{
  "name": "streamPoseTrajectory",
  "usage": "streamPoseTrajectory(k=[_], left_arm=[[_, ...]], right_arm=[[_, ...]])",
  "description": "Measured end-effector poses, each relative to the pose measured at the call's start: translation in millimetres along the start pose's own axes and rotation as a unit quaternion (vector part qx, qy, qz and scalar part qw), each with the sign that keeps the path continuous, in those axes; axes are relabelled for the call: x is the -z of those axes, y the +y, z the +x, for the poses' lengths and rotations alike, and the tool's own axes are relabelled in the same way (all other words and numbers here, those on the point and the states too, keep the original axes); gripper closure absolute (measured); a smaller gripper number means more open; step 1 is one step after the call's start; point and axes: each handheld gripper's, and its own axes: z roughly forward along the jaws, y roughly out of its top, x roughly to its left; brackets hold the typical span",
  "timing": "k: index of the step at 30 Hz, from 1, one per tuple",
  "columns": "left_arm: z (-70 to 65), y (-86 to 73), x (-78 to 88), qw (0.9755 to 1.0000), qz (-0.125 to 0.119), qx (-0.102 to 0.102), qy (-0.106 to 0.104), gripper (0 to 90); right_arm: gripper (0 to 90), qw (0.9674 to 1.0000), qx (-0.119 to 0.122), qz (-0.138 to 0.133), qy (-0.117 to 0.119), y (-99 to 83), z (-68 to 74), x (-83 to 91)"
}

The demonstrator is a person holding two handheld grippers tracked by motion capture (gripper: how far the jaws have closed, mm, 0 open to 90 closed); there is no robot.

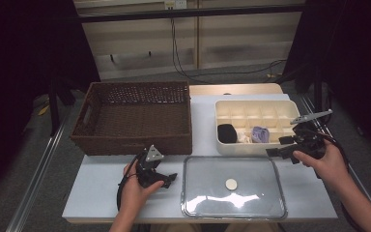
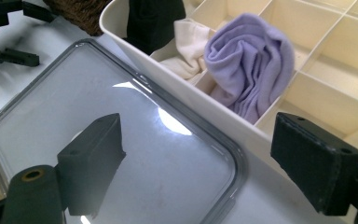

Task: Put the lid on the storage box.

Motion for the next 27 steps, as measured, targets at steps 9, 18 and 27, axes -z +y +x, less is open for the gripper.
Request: streamPoseTrajectory(k=[9, 18, 27], left_arm=[[0.0, 0.1, 0.0, 1.0000, 0.000, -0.001, 0.000, 1.6], [0.7, 0.8, 1.4, 1.0000, 0.002, 0.005, -0.001, 3.1], [2.8, 7.6, 7.3, 0.9988, 0.015, 0.044, -0.016, 14.7]], right_arm=[[15.5, 0.9999, 0.012, -0.007, -0.003, -10.3, 5.1, -1.3], [17.4, 1.0000, -0.004, 0.005, 0.002, -26.6, 4.3, -6.3], [18.3, 0.9994, -0.027, 0.016, 0.011, -42.9, 2.0, -10.5]])
